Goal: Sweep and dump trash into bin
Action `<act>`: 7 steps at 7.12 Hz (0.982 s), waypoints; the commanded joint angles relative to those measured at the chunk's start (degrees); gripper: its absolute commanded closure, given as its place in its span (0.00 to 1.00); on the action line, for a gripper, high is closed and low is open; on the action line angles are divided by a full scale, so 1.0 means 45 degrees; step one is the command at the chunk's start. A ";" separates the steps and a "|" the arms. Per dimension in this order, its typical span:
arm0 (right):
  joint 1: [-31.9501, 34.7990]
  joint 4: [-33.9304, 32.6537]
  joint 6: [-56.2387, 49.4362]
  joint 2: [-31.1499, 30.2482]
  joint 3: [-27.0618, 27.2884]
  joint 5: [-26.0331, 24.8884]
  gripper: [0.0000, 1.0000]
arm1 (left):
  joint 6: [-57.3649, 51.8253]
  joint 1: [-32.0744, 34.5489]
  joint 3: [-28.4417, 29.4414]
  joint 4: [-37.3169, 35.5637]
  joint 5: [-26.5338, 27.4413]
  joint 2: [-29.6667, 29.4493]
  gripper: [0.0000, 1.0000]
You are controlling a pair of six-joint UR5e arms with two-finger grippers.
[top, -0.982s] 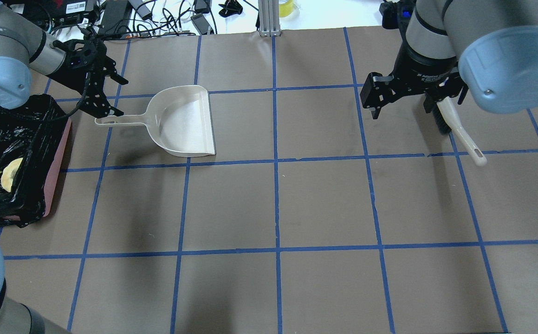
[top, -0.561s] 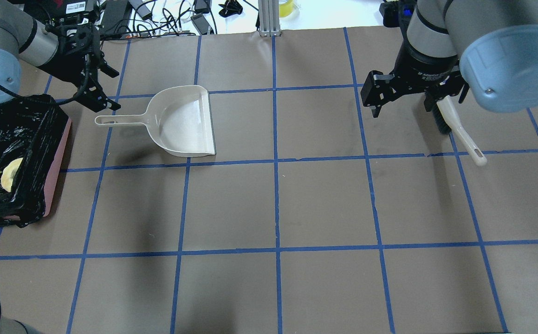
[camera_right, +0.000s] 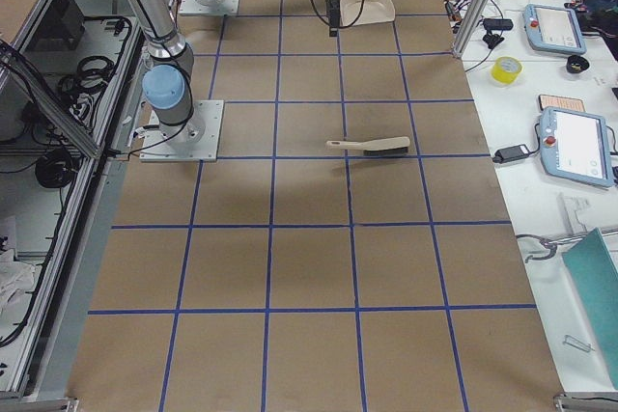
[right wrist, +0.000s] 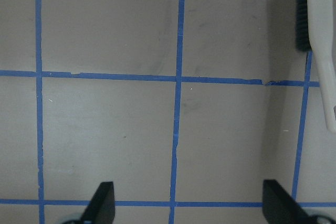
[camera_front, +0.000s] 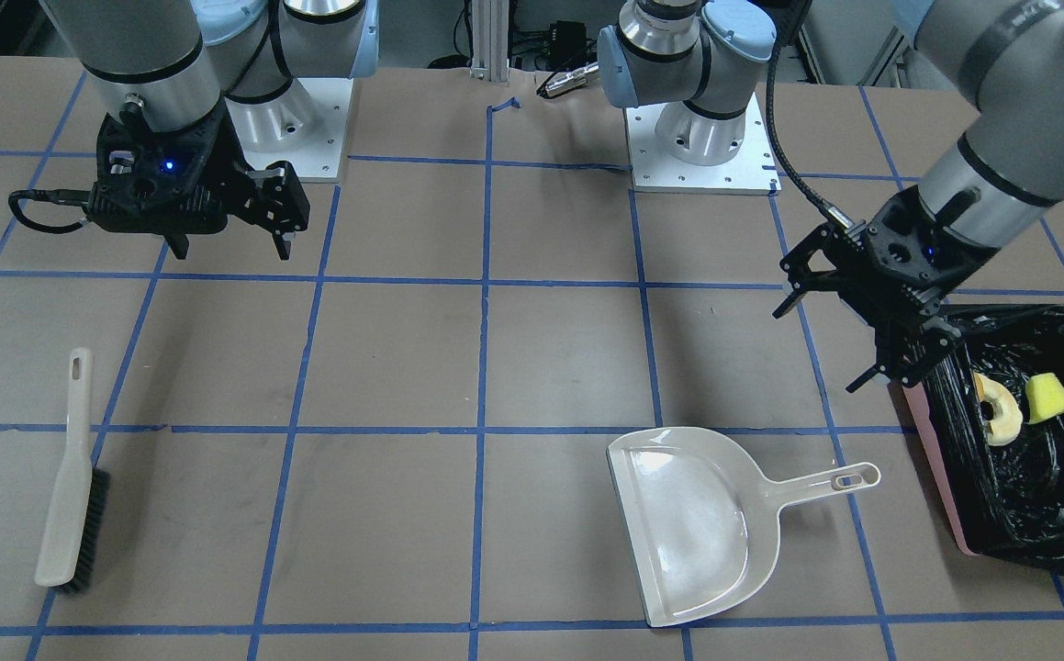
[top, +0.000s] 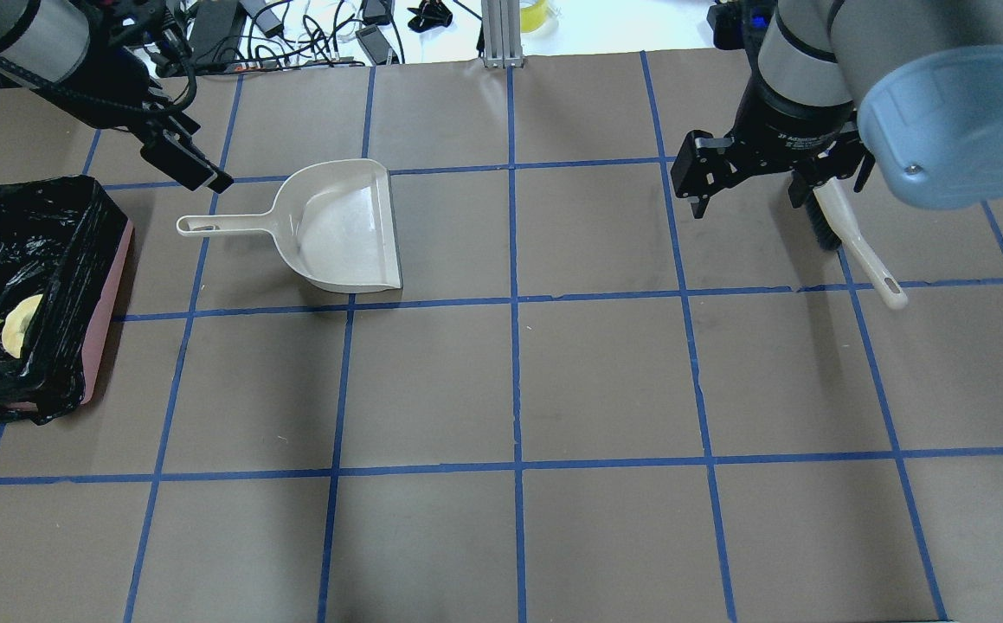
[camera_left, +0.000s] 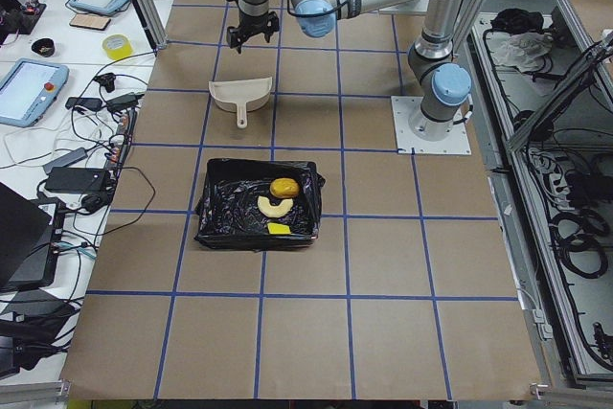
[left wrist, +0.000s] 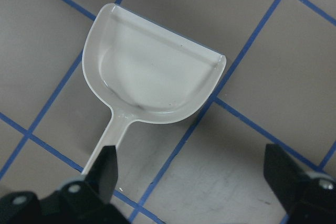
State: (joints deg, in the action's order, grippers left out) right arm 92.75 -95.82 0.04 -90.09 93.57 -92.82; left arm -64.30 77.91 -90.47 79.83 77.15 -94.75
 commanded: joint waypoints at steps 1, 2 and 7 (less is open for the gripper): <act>-0.0005 -0.0054 0.0011 0.0001 -0.0012 -0.0018 0.00 | 0.2869 0.1293 -0.0148 0.0891 0.1327 0.1071 0.00; -0.0005 -0.0170 0.0011 0.0001 -0.0012 0.0059 0.00 | 0.4255 0.1570 -0.0149 0.0951 0.1544 0.1365 0.00; -0.0005 -0.0171 0.0011 0.0001 0.0028 0.0080 0.00 | 1.2931 0.1846 -0.0168 -0.0156 0.3214 0.1624 0.00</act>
State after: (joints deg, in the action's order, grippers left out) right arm 92.73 -96.57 0.11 -90.09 93.67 -92.43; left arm -13.02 86.10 -91.14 81.52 86.84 -86.66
